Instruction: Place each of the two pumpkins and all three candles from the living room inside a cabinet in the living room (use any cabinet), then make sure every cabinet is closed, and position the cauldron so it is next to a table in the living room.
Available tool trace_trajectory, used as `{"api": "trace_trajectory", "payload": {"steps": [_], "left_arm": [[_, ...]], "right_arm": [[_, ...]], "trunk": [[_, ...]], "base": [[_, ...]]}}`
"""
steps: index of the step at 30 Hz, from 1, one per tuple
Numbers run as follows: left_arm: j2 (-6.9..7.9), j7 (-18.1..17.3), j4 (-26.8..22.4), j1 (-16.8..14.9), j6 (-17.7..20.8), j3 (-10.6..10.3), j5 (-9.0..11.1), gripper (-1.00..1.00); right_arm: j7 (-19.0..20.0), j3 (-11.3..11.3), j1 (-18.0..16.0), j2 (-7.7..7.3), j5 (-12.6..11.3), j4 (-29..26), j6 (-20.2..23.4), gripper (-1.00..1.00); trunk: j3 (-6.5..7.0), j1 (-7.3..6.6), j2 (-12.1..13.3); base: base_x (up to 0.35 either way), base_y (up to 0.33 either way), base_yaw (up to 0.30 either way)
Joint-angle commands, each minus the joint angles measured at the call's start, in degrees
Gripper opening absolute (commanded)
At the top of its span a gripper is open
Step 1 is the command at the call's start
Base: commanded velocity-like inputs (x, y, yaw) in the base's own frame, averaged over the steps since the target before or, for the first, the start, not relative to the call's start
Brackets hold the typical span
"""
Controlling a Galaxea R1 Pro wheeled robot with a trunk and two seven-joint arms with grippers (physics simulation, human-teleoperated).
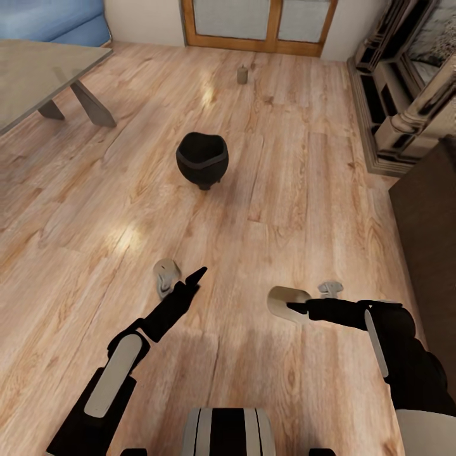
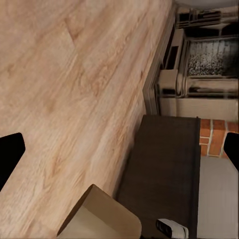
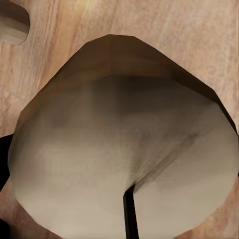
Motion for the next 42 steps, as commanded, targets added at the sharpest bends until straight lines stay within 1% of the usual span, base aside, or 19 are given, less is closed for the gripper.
{"api": "trace_trajectory", "payload": {"steps": [1,3,9,11,14,21,33,36,38,39,40,41,42], "left_arm": [[0.20,0.0,0.0,0.0,0.0,0.0,1.0,1.00],[1.00,0.0,0.1,0.0,0.0,0.0,1.7,1.00],[1.18,0.0,0.2,0.0,0.0,-0.1,1.9,1.00],[1.18,0.0,0.1,0.0,0.0,-0.1,1.9,1.00],[0.69,0.0,-0.1,0.0,0.1,-0.2,1.9,1.00],[-0.13,0.1,0.0,0.0,0.6,-0.7,1.9,1.00],[-0.71,0.2,-0.1,0.0,0.6,-0.7,1.8,1.00],[0.13,0.3,-0.3,0.0,0.6,-0.1,1.6,1.00],[1.10,0.3,-0.3,0.0,0.6,0.8,1.6,1.00],[1.86,0.3,-0.3,0.0,0.6,1.9,1.6,1.00],[2.26,0.3,-0.3,0.0,0.7,2.7,1.6,1.00],[3.59,0.4,-0.4,0.0,0.7,4.6,1.6,1.00],[4.10,0.5,-0.4,0.0,0.7,5.0,1.6,1.00]], "right_arm": [[0.0,-0.1,0.0,0.00,-0.1,0.0,0.0,-1.00],[0.1,-0.2,0.0,0.02,-0.2,0.0,0.0,-1.00],[0.1,-0.3,0.0,0.01,-0.3,0.1,0.0,-1.00],[0.1,-0.9,0.0,0.00,-0.3,0.1,0.0,-1.00],[0.1,-1.3,0.0,0.00,-0.3,0.1,0.0,-1.00],[0.0,-1.3,0.0,0.00,-0.3,0.1,0.0,-1.00],[0.0,-1.4,0.0,0.00,-0.3,0.1,0.0,-1.00],[-0.1,-1.3,0.0,0.07,-0.2,0.3,-0.1,-1.00],[-0.1,-1.3,0.0,0.08,-0.1,0.4,-0.9,-1.00],[-0.1,-1.3,0.0,0.09,0.0,0.5,-1.7,-1.00],[-0.2,-1.3,0.0,0.12,0.1,0.5,-2.0,-1.00],[-0.2,-1.3,0.0,0.16,0.1,0.5,-2.5,-1.00],[-0.2,-1.3,0.0,0.16,0.2,0.5,-2.6,-1.00]], "trunk": [[0.23,-0.02,0.0],[0.67,-0.07,0.0],[2.00,-0.23,0.1],[2.44,-0.28,0.1],[3.11,-0.36,0.2],[4.66,-0.54,0.3],[7.32,-0.85,0.4],[7.98,-0.92,0.5],[8.42,-0.98,0.5],[8.65,-1.00,0.5],[8.87,-1.03,0.5],[9.09,-1.05,0.6],[9.31,-1.08,0.6]], "base": [[0.000,0.000,0.000],[0.000,0.000,0.000],[0.000,0.000,0.000],[0.000,0.000,0.000],[0.000,0.000,0.000],[0.000,0.000,0.000],[0.000,0.000,0.000],[0.000,0.000,0.000],[0.000,0.000,0.000],[0.000,0.000,0.000],[0.000,0.000,0.000],[0.000,0.000,0.000],[0.000,0.000,0.000]]}}
